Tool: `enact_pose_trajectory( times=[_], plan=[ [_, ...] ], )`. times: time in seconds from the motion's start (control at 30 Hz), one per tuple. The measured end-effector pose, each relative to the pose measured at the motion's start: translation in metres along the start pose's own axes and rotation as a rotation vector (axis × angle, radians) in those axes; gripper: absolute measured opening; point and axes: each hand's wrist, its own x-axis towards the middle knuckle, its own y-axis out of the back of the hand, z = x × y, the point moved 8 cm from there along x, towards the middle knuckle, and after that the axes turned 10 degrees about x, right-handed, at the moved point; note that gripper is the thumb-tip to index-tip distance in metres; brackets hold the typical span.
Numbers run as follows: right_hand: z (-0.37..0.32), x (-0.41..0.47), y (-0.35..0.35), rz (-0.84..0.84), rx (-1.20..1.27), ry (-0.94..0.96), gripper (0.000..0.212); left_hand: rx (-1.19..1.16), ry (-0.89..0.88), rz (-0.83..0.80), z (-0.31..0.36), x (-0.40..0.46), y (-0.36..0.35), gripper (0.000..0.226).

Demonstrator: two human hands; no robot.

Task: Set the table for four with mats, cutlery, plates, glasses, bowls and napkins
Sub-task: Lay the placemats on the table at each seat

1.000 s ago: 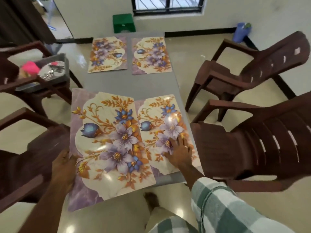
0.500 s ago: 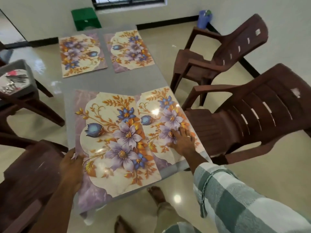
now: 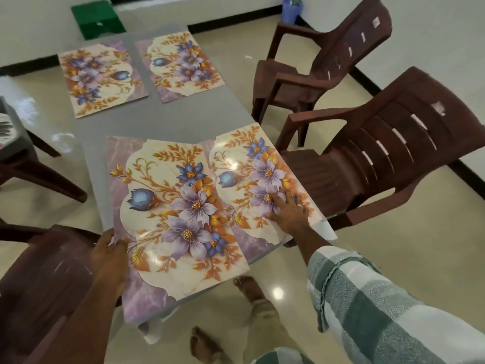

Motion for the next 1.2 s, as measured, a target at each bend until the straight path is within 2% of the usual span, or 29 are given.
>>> enact_pose_trajectory(
  times=[0.13, 0.2, 0.27, 0.33, 0.37, 0.43, 0.5, 0.53, 0.6, 0.67, 0.77, 0.87, 0.9, 0.97, 1.0, 1.1, 1.2],
  plan=[
    [0.006, -0.007, -0.002, -0.015, -0.02, -0.001, 0.087, -0.048, 0.009, -0.012, -0.002, 0.003, 0.002, 0.03],
    [0.002, -0.013, 0.001, 0.009, -0.034, -0.007, 0.083, -0.074, -0.005, -0.033, -0.004, 0.005, 0.004, 0.023],
    [-0.019, -0.019, 0.012, 0.148, -0.078, 0.058, 0.074, -0.107, -0.012, -0.04, -0.007, 0.007, 0.007, 0.02],
    [-0.06, -0.028, 0.018, 0.293, 0.107, 0.124, 0.066, -0.136, -0.01, -0.054, -0.01, 0.009, 0.01, 0.02],
    [-0.084, -0.032, 0.013, 0.234, 0.326, 0.09, 0.062, -0.172, -0.001, -0.062, -0.011, 0.01, 0.012, 0.019],
    [-0.131, -0.044, -0.018, -0.082, 0.793, -0.054, 0.05, -0.265, 0.027, -0.089, -0.015, 0.01, 0.015, 0.019],
    [-0.179, -0.062, -0.041, -0.338, 1.0, -0.053, 0.036, -0.341, 0.034, -0.106, -0.018, 0.012, 0.026, 0.018],
    [-0.194, -0.065, -0.048, -0.382, 1.034, -0.011, 0.031, -0.34, 0.028, -0.112, -0.021, 0.018, 0.033, 0.014],
    [-0.212, -0.063, -0.054, -0.371, 1.058, 0.047, 0.025, -0.271, -0.004, -0.159, -0.029, 0.033, 0.046, 0.007],
    [-0.229, -0.059, -0.059, -0.317, 1.059, 0.057, 0.028, -0.183, -0.017, -0.221, -0.046, 0.053, 0.06, 0.016],
    [-0.253, -0.055, -0.068, -0.266, 1.017, 0.062, 0.036, -0.194, 0.087, -0.238, -0.084, 0.078, 0.075, 0.055],
    [-0.26, -0.05, -0.088, -0.204, 1.001, 0.001, 0.028, -0.197, 0.173, -0.307, -0.107, 0.075, 0.081, 0.066],
    [-0.261, -0.05, -0.095, -0.203, 1.047, -0.018, 0.028, -0.171, 0.181, -0.314, -0.112, 0.073, 0.082, 0.067],
    [-0.265, -0.053, -0.103, -0.197, 1.19, -0.064, 0.034, -0.081, 0.171, -0.246, -0.119, 0.075, 0.088, 0.051],
    [-0.268, -0.057, -0.104, -0.179, 1.285, -0.089, 0.036, -0.112, 0.186, -0.228, -0.121, 0.074, 0.087, 0.049],
    [-0.28, -0.07, -0.104, -0.164, 1.538, -0.132, 0.043, -0.43, 0.259, -0.27, -0.111, 0.069, 0.073, 0.057],
    [-0.297, -0.087, -0.114, -0.238, 1.562, -0.108, 0.047, -0.627, 0.212, -0.343, -0.075, 0.063, 0.044, 0.055]
  ],
)
